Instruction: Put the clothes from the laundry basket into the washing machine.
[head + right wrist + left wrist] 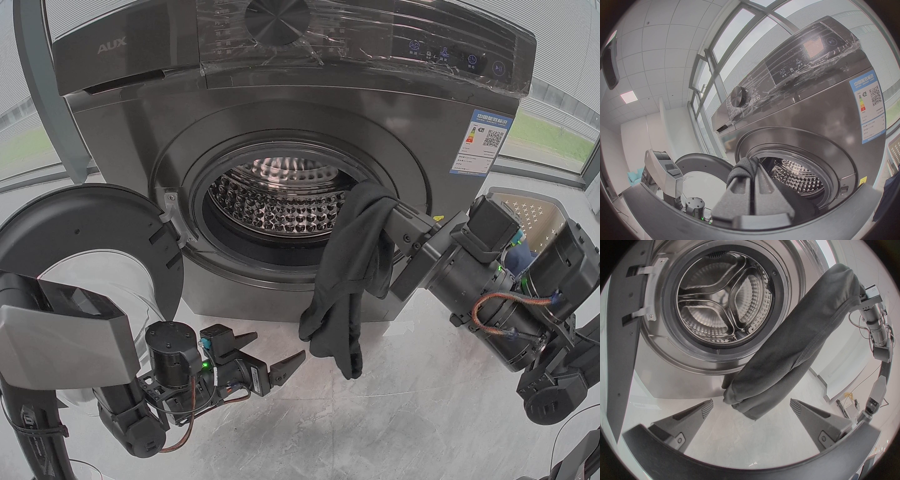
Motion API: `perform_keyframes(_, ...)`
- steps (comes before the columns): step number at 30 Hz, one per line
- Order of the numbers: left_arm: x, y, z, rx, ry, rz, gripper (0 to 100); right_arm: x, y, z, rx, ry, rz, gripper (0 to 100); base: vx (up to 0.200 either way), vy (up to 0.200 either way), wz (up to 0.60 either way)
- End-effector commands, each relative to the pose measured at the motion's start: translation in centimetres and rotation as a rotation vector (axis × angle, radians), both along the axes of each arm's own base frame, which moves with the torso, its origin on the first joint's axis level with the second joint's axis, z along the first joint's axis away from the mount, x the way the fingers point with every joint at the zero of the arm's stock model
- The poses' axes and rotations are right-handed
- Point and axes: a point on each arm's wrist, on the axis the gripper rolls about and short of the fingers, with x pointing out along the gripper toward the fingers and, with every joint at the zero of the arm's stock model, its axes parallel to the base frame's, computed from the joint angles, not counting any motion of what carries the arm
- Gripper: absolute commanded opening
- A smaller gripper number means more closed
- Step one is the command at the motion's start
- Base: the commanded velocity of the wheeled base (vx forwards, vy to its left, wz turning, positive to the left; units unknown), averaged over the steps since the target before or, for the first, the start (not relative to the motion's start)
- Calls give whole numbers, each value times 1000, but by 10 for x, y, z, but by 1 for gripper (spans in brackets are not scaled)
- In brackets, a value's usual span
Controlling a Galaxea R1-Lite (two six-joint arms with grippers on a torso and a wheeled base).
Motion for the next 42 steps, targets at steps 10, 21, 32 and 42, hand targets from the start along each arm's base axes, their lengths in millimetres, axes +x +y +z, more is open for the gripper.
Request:
perform_keyframes(10,28,-3,-14,17,-31,51,100,-2,0,1,1,-1,3,0,0,0,0)
perform_keyframes(21,32,-8,-16,12,-40,46,100,-3,1,1,4,-2,10,0,0,0,0)
perform_keyframes(32,45,-27,-14,-21,-89,21,100,-4,3,-1,0,1,16,0,0,0,0)
perform_keyframes(42,42,-34,-22,-11,-76,1,100,-4,3,-1,-2,3,16,0,0,0,0)
